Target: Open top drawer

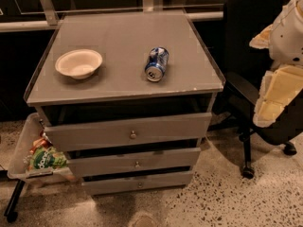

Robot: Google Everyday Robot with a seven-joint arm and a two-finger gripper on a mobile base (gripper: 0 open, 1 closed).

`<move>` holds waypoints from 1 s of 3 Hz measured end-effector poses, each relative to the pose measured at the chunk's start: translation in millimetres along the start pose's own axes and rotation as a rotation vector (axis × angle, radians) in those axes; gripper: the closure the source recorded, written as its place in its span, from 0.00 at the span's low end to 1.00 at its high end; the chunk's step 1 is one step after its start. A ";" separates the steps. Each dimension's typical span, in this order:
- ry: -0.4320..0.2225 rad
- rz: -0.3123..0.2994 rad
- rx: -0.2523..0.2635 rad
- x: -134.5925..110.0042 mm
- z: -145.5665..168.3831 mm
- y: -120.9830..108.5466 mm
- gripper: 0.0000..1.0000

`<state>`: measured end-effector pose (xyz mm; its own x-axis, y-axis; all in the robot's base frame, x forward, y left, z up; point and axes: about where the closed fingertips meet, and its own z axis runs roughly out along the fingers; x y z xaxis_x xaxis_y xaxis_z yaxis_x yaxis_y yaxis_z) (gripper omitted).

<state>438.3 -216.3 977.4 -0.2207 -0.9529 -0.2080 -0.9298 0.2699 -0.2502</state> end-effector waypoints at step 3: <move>-0.023 0.009 0.026 -14.0 26.9 7.7 0.00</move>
Offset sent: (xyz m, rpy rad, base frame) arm 0.0085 -0.0040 0.0049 -0.0422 -0.0706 -0.0266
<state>442.2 -197.2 952.9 -0.2218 -0.9472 -0.2318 -0.9198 0.2821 -0.2726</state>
